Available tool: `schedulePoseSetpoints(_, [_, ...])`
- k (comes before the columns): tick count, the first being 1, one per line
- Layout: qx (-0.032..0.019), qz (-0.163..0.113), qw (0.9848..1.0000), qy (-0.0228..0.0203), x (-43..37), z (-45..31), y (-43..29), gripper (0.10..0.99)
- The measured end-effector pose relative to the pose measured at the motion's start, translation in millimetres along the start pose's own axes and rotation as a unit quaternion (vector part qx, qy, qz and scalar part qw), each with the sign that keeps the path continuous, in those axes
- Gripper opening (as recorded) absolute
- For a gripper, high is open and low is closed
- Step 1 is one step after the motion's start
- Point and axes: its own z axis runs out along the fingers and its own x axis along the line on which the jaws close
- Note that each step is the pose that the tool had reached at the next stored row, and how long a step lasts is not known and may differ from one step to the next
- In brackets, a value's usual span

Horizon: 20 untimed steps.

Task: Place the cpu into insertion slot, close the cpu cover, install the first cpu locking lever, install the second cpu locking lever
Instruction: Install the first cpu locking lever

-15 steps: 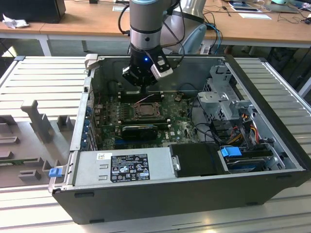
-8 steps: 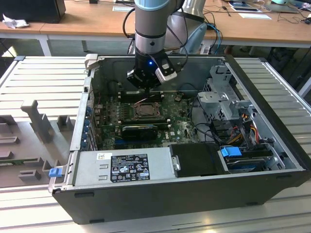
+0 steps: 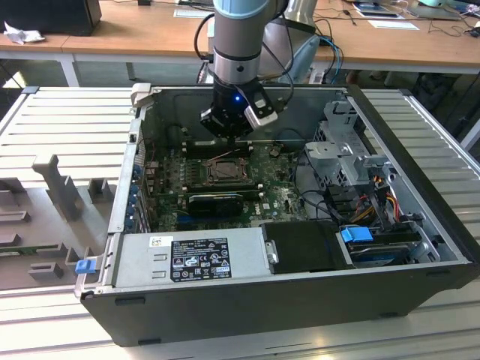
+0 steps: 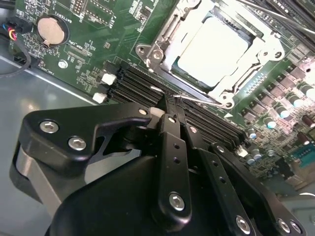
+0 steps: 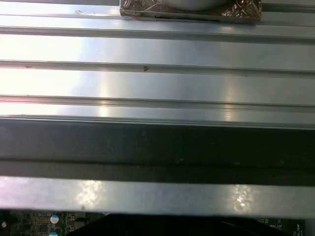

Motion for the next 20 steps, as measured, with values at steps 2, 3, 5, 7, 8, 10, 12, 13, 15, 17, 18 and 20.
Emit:
schedulePoseSetpoints(2, [0.0,0.0,1.0,0.0,-0.9,1.7,-0.3,0.106])
schedulePoseSetpoints(3, [0.0,-0.002,1.0,-0.0001,-1.1,2.7,-0.4,0.106])
schedulePoseSetpoints(5, [0.0,-0.003,1.0,-0.0001,-1.2,4.0,-0.6,0.106])
schedulePoseSetpoints(7, [0.0,-0.003,1.0,-0.0001,-1.8,6.3,-0.9,0.106])
schedulePoseSetpoints(8, [0.0,-0.003,1.0,-0.0001,-2.1,7.5,-1.0,0.106])
schedulePoseSetpoints(10, [0.0,-0.003,1.0,-0.0001,-2.9,10.8,-1.7,0.106])
schedulePoseSetpoints(12, [0.0,-0.003,1.0,-0.0001,-3.2,11.7,-1.9,0.106])
schedulePoseSetpoints(13, [0.0,-0.003,1.0,-0.0001,-3.6,12.1,-2.4,0.106])
schedulePoseSetpoints(15, [-0.0001,-0.003,1.0,-0.0001,-4.0,12.4,-2.9,0.106])
schedulePoseSetpoints(17, [0.0,-0.003,1.0,-0.0001,-4.1,12.8,-3.0,0.106])
schedulePoseSetpoints(18, [0.0,-0.003,1.0,-0.0001,-4.1,13.1,-3.0,0.106])
schedulePoseSetpoints(20, [0.0,-0.003,1.0,-0.0001,-4.2,13.6,-3.0,0.106])
